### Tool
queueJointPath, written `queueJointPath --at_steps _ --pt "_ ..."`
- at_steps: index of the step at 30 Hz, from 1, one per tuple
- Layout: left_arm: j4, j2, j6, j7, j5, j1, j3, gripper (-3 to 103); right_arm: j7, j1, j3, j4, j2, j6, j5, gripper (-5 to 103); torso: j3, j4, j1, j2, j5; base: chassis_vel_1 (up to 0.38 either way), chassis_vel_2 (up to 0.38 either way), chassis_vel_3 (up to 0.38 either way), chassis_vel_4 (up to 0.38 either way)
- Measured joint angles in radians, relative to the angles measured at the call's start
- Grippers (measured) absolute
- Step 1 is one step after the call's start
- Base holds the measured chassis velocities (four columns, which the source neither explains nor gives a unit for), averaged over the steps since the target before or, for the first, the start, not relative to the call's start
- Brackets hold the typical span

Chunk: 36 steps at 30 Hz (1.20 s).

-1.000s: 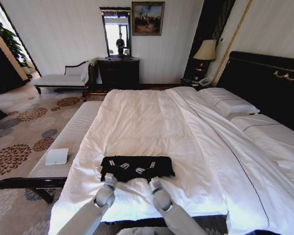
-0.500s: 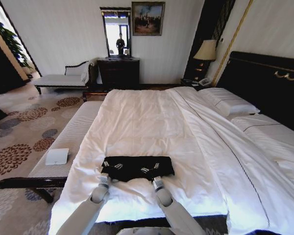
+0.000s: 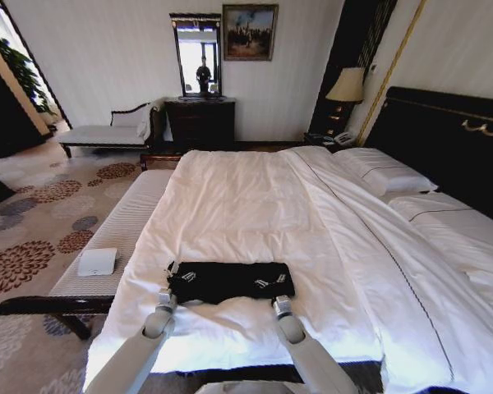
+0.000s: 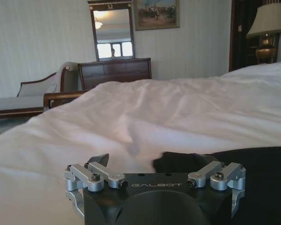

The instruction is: Fold the clothes on the bed.

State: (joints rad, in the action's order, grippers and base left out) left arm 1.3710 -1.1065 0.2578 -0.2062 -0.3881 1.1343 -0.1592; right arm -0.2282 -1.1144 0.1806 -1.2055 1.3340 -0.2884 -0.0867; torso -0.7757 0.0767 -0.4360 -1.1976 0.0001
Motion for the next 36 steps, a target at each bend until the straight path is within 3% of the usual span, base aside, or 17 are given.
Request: queueJointPath --at_steps 12,24,25,28,29,34,35,36 --pt "0.095 0.011 0.033 0.000 -0.002 0.097 -0.105 100 -0.006 -0.124 0.113 -0.175 -0.045 0.024 -0.077 100 0.000 0.0013 0.000 0.000 -0.0006 0.000 0.000 0.000 0.000" --pt "0.309 0.019 0.056 0.012 -0.026 0.340 -0.290 100 0.001 -0.311 0.153 -0.457 -0.059 0.061 -0.143 100 0.000 0.0003 0.000 0.000 -0.0001 0.000 0.000 0.000 0.000" --pt "0.342 0.020 0.058 0.012 -0.024 0.366 -0.304 100 0.002 -0.324 0.161 -0.494 -0.060 0.081 -0.197 100 0.000 0.0005 0.000 0.000 -0.0001 0.000 0.000 0.000 0.000" --pt "0.449 0.016 0.064 -0.005 0.019 0.447 -0.349 100 0.015 -0.348 0.227 -0.593 -0.082 0.195 -0.485 100 0.000 0.0005 0.000 0.000 -0.0002 0.000 0.000 0.000 0.000" --pt "0.449 0.016 0.064 -0.005 0.019 0.447 -0.349 100 0.015 -0.348 0.227 -0.593 -0.082 0.195 -0.485 100 0.000 0.0005 0.000 0.000 -0.0002 0.000 0.000 0.000 0.000" --pt "0.537 -0.006 0.078 -0.022 0.051 0.545 -0.397 100 0.049 -0.339 0.347 -0.620 -0.124 0.431 -0.998 100 0.000 0.0005 0.000 0.000 -0.0001 0.000 0.000 0.000 0.000" --pt "0.537 -0.006 0.078 -0.022 0.051 0.545 -0.397 100 0.049 -0.339 0.347 -0.620 -0.124 0.431 -0.998 100 0.000 0.0005 0.000 0.000 -0.0001 0.000 0.000 0.000 0.000" --pt "0.549 -0.011 0.082 -0.024 0.053 0.562 -0.406 100 0.057 -0.334 0.365 -0.611 -0.128 0.463 -1.064 100 0.000 0.0004 0.000 0.000 -0.0001 0.000 0.000 0.000 0.000"
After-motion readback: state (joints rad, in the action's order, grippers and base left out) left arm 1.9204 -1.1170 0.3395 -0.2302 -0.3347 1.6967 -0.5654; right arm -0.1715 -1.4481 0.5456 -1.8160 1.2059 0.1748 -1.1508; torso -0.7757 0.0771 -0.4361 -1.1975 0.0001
